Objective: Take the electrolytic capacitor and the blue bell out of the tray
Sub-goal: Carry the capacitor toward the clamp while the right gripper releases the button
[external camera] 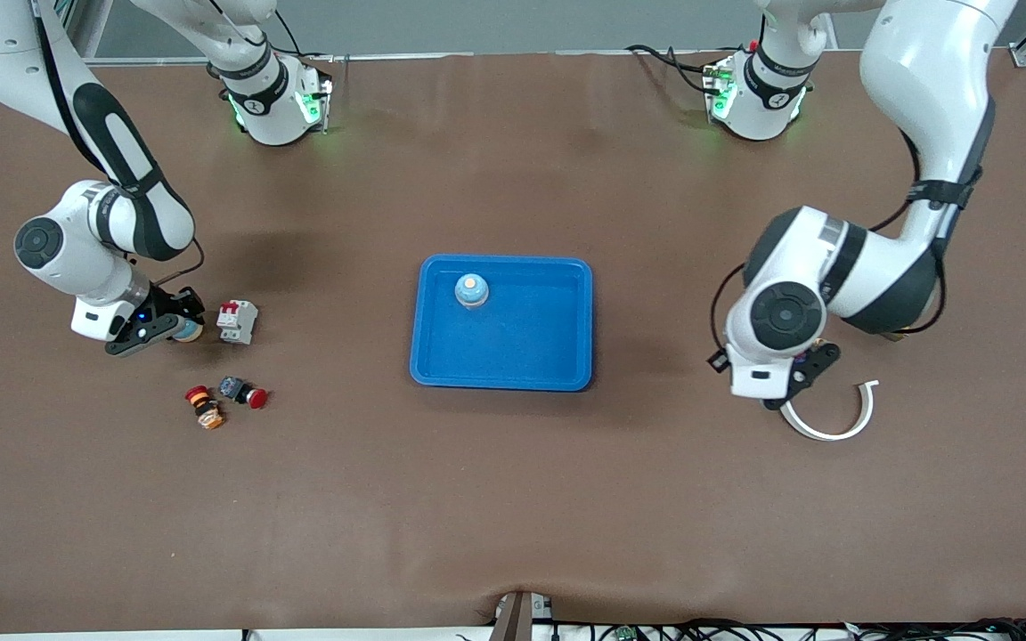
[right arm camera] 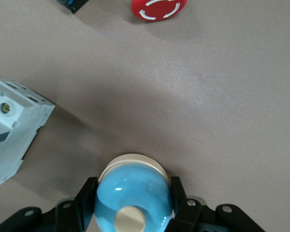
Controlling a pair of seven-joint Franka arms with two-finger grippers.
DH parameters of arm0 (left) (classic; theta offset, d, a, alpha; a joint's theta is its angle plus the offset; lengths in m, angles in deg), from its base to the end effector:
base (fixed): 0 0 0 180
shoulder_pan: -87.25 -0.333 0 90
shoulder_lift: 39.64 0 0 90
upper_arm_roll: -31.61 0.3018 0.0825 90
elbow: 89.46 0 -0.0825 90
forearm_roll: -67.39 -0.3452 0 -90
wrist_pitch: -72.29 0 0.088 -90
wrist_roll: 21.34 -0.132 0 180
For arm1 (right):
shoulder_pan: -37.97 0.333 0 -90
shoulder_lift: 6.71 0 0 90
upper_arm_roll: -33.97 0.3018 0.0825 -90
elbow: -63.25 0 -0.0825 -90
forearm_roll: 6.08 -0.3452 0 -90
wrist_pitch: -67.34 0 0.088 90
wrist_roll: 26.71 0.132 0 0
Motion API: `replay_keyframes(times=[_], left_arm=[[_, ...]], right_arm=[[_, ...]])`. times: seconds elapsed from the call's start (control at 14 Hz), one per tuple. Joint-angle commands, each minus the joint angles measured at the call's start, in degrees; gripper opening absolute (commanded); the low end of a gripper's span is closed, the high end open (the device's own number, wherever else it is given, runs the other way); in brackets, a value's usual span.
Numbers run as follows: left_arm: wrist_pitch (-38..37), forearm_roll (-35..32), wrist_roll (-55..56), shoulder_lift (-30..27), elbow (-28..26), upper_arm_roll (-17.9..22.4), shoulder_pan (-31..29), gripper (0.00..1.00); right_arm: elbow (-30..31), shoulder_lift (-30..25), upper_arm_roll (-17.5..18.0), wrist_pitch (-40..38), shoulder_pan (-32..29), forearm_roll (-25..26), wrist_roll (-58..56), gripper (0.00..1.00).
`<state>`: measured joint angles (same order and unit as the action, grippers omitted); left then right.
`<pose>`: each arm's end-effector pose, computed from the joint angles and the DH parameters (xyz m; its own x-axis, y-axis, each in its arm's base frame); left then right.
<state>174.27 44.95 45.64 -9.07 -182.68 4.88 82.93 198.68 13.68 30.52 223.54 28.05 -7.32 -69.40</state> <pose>0.5752 -0.1619 0.2988 0.7914 0.6109 -0.0239 0.5706 -0.7521 -0.3297 0.4744 -0.1149 0.1749 0.8796 0.4757 -0.0026 0.4757 -0.8795 0.0140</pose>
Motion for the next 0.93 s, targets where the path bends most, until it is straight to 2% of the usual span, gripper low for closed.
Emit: replay_keyframes(times=[0.0,0.07,0.14,0.36,0.43,0.64,0.86], left_arm=[[0.23,-3.39,-4.56,-0.95,-1.96,-0.43,-2.18,0.00],[0.58,-4.35,-6.06,-0.95,-2.48,-0.43,-3.40,0.00],[1.11,-5.06,-8.34,-0.86,-3.10,-0.43,-4.46,0.00],[4.35,-5.68,-13.45,1.06,-3.54,-0.43,-8.33,0.00],[5.93,-6.20,-15.29,1.77,-3.54,-0.43,-9.47,0.00],[8.58,-6.39,-23.36,3.00,-3.28,-0.43,-13.42,0.00],[11.04,-6.47,-26.38,5.46,-2.49,-0.17,-15.28,0.00]], right_arm=[[0.62,0.01,1.08,1.12,-1.42,0.00,-0.99,0.33],[0.54,0.01,1.16,1.04,-1.42,0.00,-0.90,0.51],[0.53,0.01,1.16,1.04,-1.42,-0.08,-0.81,1.00],[0.36,-1.30,1.25,-0.62,-1.68,-0.26,-0.55,1.00],[-0.08,-2.53,1.25,-3.33,-1.77,-0.35,-0.55,1.00],[-4.02,-8.15,1.17,-15.26,-1.33,-0.44,-0.02,1.00],[-11.83,-11.94,1.25,-30.73,-0.55,-0.44,3.83,1.00]])
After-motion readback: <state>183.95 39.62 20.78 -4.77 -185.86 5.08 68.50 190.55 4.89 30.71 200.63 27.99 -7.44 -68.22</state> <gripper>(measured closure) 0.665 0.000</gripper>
